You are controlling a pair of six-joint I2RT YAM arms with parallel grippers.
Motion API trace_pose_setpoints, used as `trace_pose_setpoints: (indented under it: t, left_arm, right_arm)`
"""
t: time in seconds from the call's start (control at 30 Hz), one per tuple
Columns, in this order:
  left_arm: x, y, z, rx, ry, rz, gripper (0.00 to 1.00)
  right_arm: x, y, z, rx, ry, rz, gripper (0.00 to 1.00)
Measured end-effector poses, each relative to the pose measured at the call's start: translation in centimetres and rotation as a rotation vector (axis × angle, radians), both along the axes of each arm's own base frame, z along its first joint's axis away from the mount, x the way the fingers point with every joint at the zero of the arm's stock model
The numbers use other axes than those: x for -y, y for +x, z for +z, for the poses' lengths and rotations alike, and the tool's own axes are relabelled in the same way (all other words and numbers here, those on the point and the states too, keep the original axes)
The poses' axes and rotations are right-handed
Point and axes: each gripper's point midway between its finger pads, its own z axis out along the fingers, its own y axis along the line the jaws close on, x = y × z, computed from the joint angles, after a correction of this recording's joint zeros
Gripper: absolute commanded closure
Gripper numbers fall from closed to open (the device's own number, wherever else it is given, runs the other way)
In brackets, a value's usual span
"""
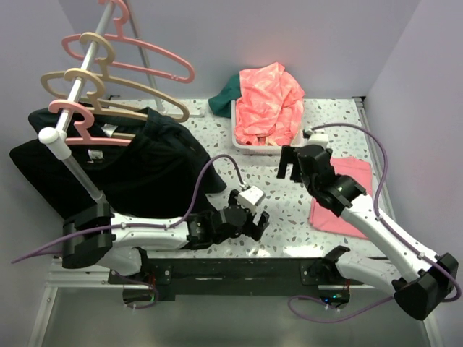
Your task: Place the shorts on the hanger
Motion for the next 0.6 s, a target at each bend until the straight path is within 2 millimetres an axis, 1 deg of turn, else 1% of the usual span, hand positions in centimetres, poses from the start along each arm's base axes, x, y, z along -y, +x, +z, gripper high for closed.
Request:
trace_pose_setpoints:
  t: [0.17, 0.2, 0.27, 0.3, 0.33, 0.37, 0.43, 0.5, 0.6]
  left_arm:
    - [-2.3, 2.8, -1.2, -0.066, 0.021, 0.108, 0.00]
    - [-2.6, 3.0, -1.4, -0.073, 0.029, 0.118, 0.00]
    - [-2.9, 2.9, -1.7, -0.081, 0.041, 0.123, 0.00]
    - [-3.0, 2.8, -1.8, -0.085, 0.048, 0.124, 0.00]
    - [-3.1, 2.8, -2.0, -0.088, 0.058, 0.124, 0.00]
    - [-3.2, 2.7, -2.0, -0.089, 0.064, 0.125, 0.00]
    - [-3.2, 2.8, -1.9, -0.087, 0.070, 0.131, 0.00]
    - [-3.1, 3.0, -1.5, -0.084, 0.067, 0.133, 0.00]
    - [-2.6, 3.1, -0.7, -0.080, 0.054, 0.133, 0.00]
  right_arm:
    - [1.6, -2.8, -7.4, -0.141, 0.032, -0.060, 0.02]
    - [1.8, -3.4, -8.8, -0.169, 0.042, -0.070, 0.01]
    - [2.2, -4.6, -10.9, -0.218, 0.053, -0.087, 0.01]
    - [2.4, -5.0, -11.6, -0.236, 0.058, -0.097, 0.01]
    - [2.5, -5.4, -12.0, -0.248, 0.066, -0.107, 0.01]
    - [2.5, -5.4, -12.0, -0.246, 0.075, -0.114, 0.01]
    - [2.4, -5.2, -11.4, -0.224, 0.105, -0.125, 0.01]
    - [2.3, -5.1, -10.9, -0.205, 0.134, -0.140, 0.01]
    - [2.4, -4.9, -10.8, -0.198, 0.157, -0.170, 0.01]
